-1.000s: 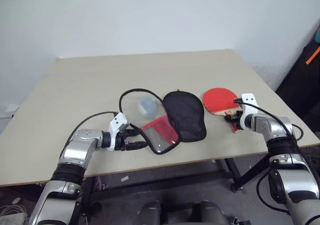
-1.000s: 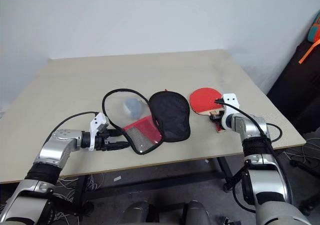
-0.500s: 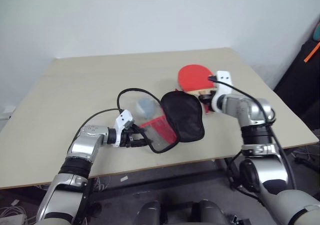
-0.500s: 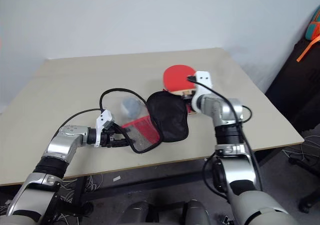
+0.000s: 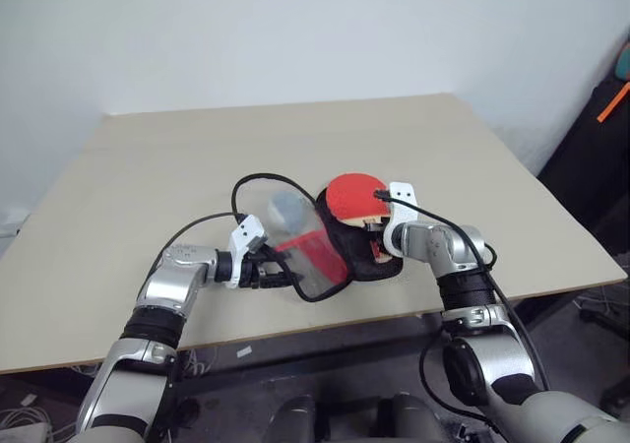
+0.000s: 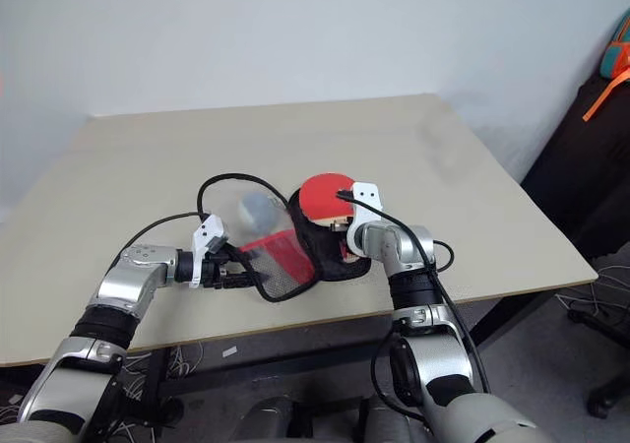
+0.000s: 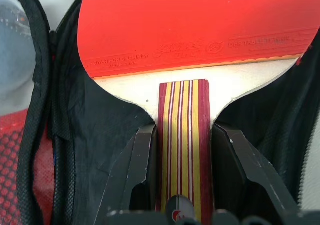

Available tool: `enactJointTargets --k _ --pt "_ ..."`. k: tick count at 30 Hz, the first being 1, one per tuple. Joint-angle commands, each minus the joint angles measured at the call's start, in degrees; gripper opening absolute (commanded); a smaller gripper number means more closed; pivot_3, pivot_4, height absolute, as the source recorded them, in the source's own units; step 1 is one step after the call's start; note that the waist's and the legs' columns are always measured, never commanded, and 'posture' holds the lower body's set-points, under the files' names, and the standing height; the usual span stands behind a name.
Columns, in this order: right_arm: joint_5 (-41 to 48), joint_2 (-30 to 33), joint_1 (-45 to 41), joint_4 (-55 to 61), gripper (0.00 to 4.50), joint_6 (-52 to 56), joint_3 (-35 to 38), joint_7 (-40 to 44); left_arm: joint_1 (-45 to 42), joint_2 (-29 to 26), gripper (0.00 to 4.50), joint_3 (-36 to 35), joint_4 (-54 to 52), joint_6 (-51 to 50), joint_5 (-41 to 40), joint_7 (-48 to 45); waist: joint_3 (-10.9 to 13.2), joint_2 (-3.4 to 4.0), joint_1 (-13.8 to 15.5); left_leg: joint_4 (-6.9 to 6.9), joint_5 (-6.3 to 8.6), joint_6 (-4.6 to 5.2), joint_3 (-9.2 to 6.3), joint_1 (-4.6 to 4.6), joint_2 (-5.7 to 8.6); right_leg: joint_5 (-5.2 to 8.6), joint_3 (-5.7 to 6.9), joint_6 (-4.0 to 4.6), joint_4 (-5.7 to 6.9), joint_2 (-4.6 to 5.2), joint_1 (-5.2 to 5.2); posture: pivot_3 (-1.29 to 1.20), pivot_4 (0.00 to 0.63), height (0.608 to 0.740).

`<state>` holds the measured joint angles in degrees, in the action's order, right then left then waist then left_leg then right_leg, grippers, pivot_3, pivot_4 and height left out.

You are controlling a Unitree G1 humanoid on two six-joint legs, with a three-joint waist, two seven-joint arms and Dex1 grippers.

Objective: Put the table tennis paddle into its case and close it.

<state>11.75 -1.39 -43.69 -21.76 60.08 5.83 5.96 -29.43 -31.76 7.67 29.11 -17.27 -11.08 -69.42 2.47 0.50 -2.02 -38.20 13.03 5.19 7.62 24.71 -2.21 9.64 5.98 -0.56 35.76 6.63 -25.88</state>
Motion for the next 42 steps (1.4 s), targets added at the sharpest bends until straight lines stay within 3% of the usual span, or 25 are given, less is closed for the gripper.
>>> enactJointTargets --k 1,15,35,42 --pt "0.2 -0.2 -0.3 2.0 1.26 -0.1 1.3 -1.9 -1.3 -0.3 3.73 -0.7 -0.3 0.8 -0.1 -0.3 0.0 0.00 -0.1 0.00 0.00 0.00 0.00 0.00 0.00 0.00 0.00 0.00 0.00 0.00 0.00 0.00 0.000 0.740" --pt "2.0 -1.3 3.7 16.7 1.26 9.5 2.0 -2.8 -2.5 1.0 3.73 -0.2 2.1 1.9 1.1 -0.7 0.0 -0.01 -0.2 0.01 0.11 0.18 -0.01 0.00 0.01 0.00 -0.01 0.00 -0.02 0.03 0.00 0.00 0.000 0.740" --pt "0.6 -1.6 3.8 8.3 1.26 3.3 -1.0 -2.2 -2.7 0.7 3.73 -0.3 1.8 1.4 1.4 -1.0 0.0 -0.03 -0.8 0.04 0.09 0.14 0.01 -0.01 0.01 0.00 -0.01 0.00 -0.03 0.00 0.01 0.00 0.000 0.740" --pt "3.9 2.8 5.2 13.7 3.48 3.8 -5.4 6.6 -2.1 0.8 3.73 -0.3 0.8 0.8 1.3 -0.6 0.0 -0.04 -0.8 0.04 0.10 0.17 0.00 -0.02 0.01 0.00 -0.02 0.00 -0.04 0.01 0.02 0.00 0.000 0.740"
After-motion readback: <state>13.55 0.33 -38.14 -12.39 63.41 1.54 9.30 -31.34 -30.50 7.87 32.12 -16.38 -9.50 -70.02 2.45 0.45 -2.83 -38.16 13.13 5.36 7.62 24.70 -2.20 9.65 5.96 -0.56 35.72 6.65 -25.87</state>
